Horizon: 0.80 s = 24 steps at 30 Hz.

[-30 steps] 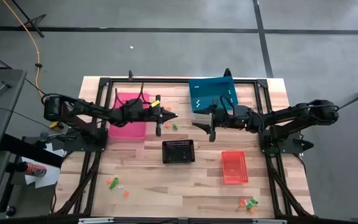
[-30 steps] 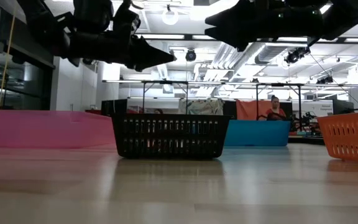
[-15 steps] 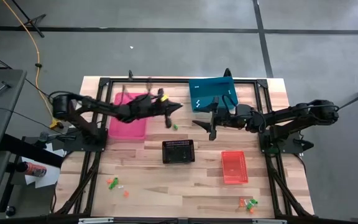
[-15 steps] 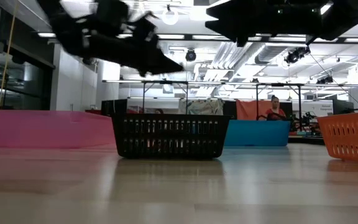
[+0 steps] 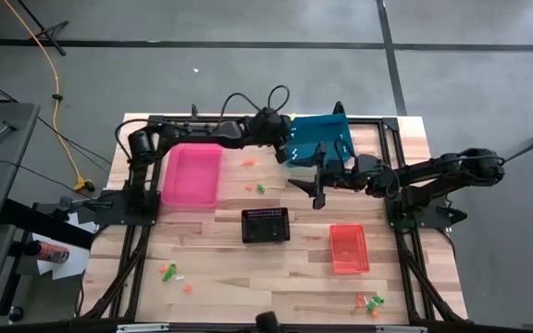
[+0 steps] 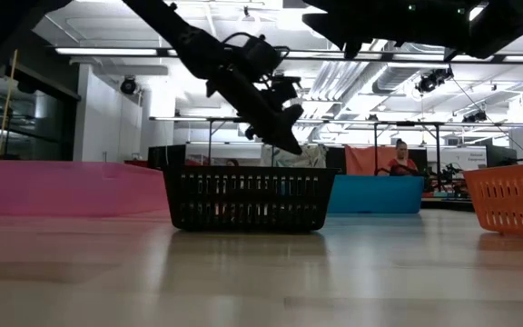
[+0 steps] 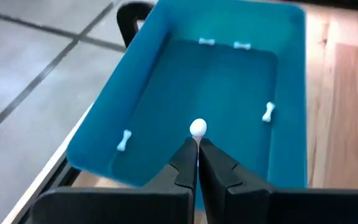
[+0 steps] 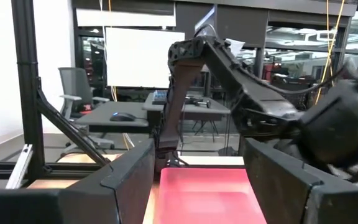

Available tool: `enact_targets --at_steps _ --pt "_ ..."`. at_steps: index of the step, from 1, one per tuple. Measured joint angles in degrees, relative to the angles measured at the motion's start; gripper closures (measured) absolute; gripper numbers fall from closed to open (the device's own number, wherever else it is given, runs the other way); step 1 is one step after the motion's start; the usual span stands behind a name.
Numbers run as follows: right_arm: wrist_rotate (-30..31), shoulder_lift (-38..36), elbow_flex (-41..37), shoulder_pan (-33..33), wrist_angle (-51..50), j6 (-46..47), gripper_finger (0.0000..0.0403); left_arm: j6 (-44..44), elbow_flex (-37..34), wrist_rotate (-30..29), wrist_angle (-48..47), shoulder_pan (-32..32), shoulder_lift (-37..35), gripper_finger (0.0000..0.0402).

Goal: Sort Halloween decoration
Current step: Put the white bone toy into the blue bin

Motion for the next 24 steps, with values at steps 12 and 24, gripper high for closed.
enact_targets --at_steps 12,24 --pt "0.00 0.00 0.00 0.00 0.20 -0.56 0.0163 3.55 0.53 1.60 -0.67 -1.87 0.02 0.0347" --pt "-0.07 -0.26 0.00 0.00 -0.72 -0.47 0.0163 6.10 -0.07 1.48 -22.35 -3.22 -13.28 0.0206"
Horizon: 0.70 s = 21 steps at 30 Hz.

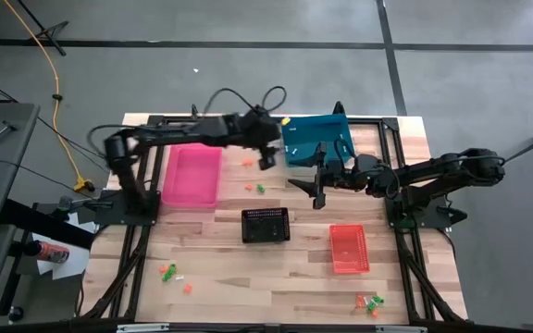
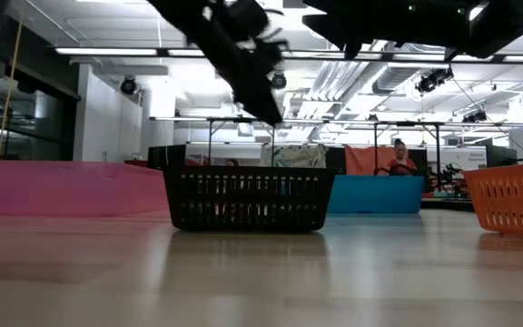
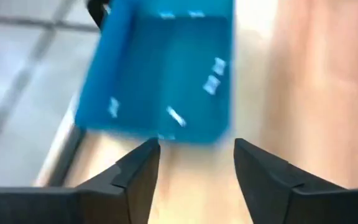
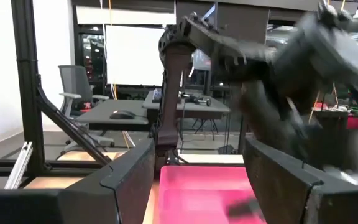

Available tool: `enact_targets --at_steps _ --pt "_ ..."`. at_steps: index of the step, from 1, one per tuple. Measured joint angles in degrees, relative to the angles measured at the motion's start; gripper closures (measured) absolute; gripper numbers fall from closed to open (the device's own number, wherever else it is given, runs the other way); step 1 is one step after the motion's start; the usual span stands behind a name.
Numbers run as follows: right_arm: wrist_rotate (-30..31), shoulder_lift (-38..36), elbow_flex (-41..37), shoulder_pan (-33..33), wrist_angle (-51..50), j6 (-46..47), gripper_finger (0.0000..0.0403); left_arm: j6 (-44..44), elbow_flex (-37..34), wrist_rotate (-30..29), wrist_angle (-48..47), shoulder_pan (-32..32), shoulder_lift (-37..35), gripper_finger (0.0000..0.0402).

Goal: Sort Halloween decoration
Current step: Put the white bone toy into the blue bin

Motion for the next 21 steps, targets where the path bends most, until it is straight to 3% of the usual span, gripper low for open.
enact_targets --at_steps 4,9,12,15,18,21 --pt "-0.02 -0.11 0.00 0.00 -0.32 -0.11 0.0163 -5.13 -8.85 8.45 -0.34 -0.91 -11.04 0.0197" --pt "-0.04 -0.13 0.00 0.00 -0.77 0.00 0.0163 -9.07 -30.32 9.40 19.34 -6.80 -27.85 0.0197" --pt "-0.04 -0.13 0.00 0.00 -1.19 0.04 0.0163 -11.70 -43.85 7.29 34.05 -11.13 -36.39 0.0196" --pt "-0.04 -0.13 0.00 0.00 -2.54 0.05 0.0163 -11.82 -54.40 1.48 46.15 -15.20 -43.19 0.0197" --pt "-0.03 -0.13 0.00 0.00 -3.95 0.06 0.0163 -9.20 -60.73 -3.61 52.70 -17.92 -47.94 0.0196" --pt "0.87 -0.13 0.00 0.00 -4.67 -0.20 0.0163 -5.84 -63.17 -4.95 54.52 -18.81 -50.93 0.0197"
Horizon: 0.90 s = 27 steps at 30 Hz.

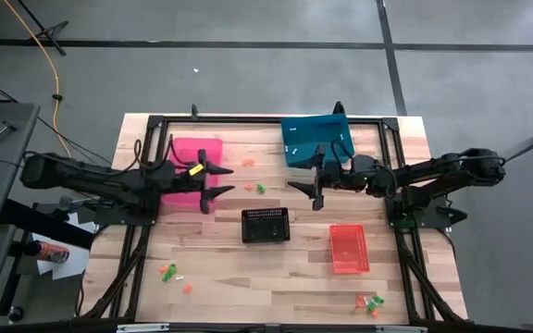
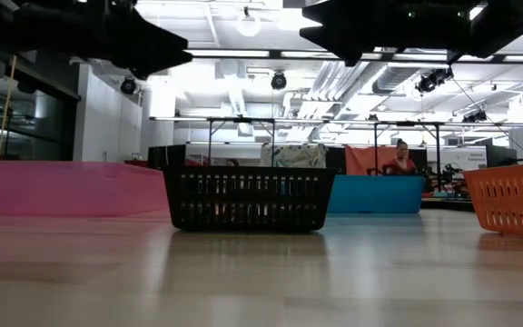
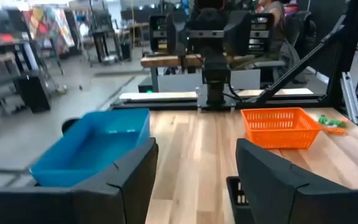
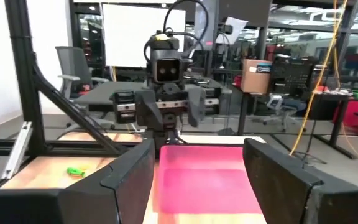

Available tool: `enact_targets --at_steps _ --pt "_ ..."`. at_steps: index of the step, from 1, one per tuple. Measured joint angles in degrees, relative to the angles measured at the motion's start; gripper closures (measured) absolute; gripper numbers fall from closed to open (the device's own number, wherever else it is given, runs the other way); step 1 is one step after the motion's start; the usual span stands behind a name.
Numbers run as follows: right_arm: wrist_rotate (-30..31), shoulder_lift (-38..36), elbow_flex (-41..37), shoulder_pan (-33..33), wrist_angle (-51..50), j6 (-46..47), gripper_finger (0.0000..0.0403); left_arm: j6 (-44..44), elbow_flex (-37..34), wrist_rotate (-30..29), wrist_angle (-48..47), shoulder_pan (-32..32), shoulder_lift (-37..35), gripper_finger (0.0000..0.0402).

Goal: Sort Halloween decoration
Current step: Put the white bone toy into the blue bin

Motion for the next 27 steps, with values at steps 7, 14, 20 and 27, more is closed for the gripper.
enact_targets --at_steps 7,14,20,27 --pt "2.72 -0.02 0.00 -0.15 2.07 -0.93 0.0163 3.51 -0.07 1.95 -0.12 -0.26 -1.06 0.0199" --pt "-1.79 -0.02 6.10 0.82 -14.66 16.34 0.0163 2.60 -0.07 2.08 -0.63 -0.26 -1.04 0.0199" --pt "-4.15 7.65 30.46 12.06 -73.66 31.46 0.0163 2.67 -0.07 2.07 -0.52 -0.26 -1.04 0.0197" --pt "-14.29 22.43 47.12 30.07 -103.06 57.58 0.0163 2.29 -0.07 2.08 -0.52 -0.26 -1.04 0.0199"
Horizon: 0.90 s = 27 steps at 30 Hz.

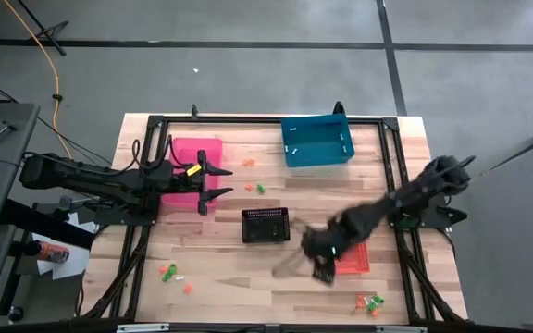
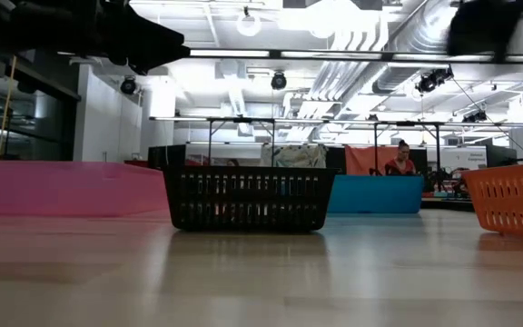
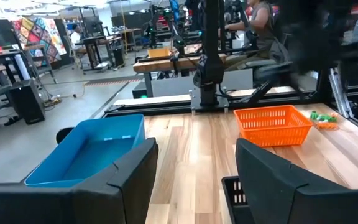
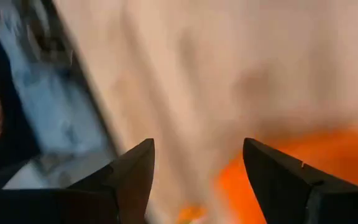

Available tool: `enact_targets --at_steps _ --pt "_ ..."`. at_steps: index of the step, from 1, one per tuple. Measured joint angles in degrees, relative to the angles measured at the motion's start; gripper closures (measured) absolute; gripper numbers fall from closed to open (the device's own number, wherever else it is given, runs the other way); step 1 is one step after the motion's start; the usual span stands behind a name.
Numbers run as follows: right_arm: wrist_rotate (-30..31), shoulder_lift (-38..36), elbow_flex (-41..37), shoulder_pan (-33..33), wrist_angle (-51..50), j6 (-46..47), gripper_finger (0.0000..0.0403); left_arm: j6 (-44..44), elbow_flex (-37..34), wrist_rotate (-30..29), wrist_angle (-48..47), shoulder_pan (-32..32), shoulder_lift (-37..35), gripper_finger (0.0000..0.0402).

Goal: Sort Halloween decoration
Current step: Put the white bone toy into the blue bin

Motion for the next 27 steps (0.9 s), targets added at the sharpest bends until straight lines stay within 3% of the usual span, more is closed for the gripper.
enact_targets --at_steps 3,11,17,22,27 --pt "-4.81 4.49 2.51 7.43 -0.42 12.52 0.0163 0.28 0.00 -0.02 0.00 0.00 0.00 0.0199" --pt "-6.65 11.29 3.44 23.74 -0.45 45.50 0.0163 -2.94 0.02 -0.02 1.28 0.00 -0.02 0.0197" --pt "1.30 12.71 3.43 28.57 -5.10 64.73 0.0163 -7.17 0.07 -0.02 1.77 0.00 -0.03 0.0198" --pt "2.77 15.40 3.43 29.07 -6.00 63.81 0.0163 -10.68 0.07 -0.02 1.73 0.01 -0.02 0.0199" --pt "1.26 18.75 3.43 28.04 -2.56 49.69 0.0163 -10.48 0.07 -0.02 1.70 0.01 -0.03 0.0199"
